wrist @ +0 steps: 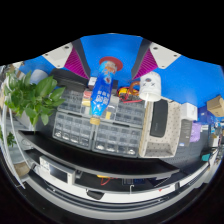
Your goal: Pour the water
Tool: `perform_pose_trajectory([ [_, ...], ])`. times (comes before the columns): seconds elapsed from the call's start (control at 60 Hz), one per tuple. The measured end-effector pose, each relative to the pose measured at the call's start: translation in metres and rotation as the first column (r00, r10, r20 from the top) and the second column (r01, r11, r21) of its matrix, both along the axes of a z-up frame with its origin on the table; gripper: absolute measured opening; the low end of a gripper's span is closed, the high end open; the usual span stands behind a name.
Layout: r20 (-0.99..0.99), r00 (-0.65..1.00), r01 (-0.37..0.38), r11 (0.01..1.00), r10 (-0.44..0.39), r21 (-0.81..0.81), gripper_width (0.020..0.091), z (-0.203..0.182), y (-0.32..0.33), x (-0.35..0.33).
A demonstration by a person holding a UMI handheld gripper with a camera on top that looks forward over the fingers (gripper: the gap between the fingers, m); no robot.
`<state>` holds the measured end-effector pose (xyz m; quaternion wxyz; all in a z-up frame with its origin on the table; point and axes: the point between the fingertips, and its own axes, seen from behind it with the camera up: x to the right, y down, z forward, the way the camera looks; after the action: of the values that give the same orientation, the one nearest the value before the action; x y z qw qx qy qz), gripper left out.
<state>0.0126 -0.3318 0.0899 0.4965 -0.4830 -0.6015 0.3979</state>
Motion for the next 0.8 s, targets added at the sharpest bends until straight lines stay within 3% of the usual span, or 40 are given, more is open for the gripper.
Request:
perform_pose_trajectory([
  [0.3,0.061,0.998,-0.008,0.978,0.021,-0.209,0.084,0.004,-0.072,0.091],
  [0.8,-0.001,1.0,0.001,0.969,-0.001,-0.246,0.083,0.035,-0.087,0.116],
])
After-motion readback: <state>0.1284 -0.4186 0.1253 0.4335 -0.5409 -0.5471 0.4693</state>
